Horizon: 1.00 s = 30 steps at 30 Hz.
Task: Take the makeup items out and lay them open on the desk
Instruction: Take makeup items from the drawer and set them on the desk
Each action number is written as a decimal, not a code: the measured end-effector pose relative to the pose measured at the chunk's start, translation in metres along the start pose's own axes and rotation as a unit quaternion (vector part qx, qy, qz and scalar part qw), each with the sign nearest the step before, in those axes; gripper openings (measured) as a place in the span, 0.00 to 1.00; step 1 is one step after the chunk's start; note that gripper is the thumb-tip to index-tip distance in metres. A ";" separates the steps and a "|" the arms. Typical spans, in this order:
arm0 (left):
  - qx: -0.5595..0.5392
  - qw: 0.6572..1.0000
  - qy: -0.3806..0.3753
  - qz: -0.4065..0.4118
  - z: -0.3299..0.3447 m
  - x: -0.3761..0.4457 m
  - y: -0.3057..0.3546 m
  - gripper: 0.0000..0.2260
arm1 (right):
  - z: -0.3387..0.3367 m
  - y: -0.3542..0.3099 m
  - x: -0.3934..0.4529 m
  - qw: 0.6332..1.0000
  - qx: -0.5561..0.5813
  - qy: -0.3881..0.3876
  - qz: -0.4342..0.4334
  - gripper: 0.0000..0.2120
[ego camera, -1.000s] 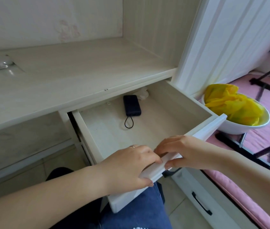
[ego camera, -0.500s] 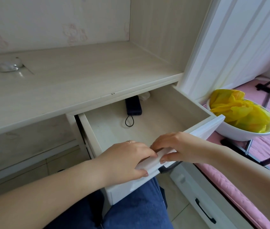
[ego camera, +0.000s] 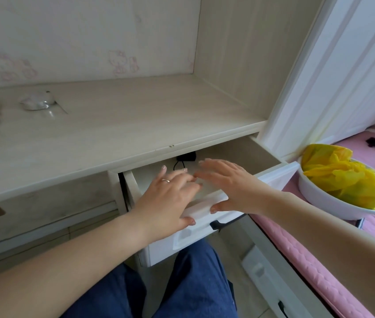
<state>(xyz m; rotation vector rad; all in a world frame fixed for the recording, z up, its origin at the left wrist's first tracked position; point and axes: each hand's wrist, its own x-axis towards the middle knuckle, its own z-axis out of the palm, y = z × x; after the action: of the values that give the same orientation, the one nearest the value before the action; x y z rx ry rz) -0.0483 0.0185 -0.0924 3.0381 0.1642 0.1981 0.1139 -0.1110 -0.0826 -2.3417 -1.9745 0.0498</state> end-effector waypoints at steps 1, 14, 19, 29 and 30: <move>0.014 1.000 0.004 -0.011 -0.001 0.001 -0.005 0.35 | -0.001 0.001 0.006 1.000 -0.011 0.003 0.003 0.43; 0.120 0.986 -0.031 -0.116 -0.014 0.033 -0.059 0.52 | -0.010 0.013 0.074 0.989 -0.147 -0.023 0.021 0.54; 0.130 0.983 -0.025 -0.129 -0.019 0.044 -0.073 0.53 | -0.009 0.019 0.094 0.989 -0.144 -0.016 0.013 0.53; 0.114 0.981 -0.021 -0.157 -0.018 0.060 -0.096 0.50 | 0.007 0.030 0.122 0.993 -0.100 0.063 0.008 0.44; 0.106 0.981 -0.020 -0.160 -0.017 0.061 -0.096 0.49 | 0.009 0.031 0.122 0.993 -0.094 0.072 0.011 0.44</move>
<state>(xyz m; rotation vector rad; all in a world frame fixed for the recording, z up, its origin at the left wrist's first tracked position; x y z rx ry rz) -0.0006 0.1220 -0.0781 3.1591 0.7057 0.0995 0.1641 0.0049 -0.0911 -2.4002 -1.9623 -0.3099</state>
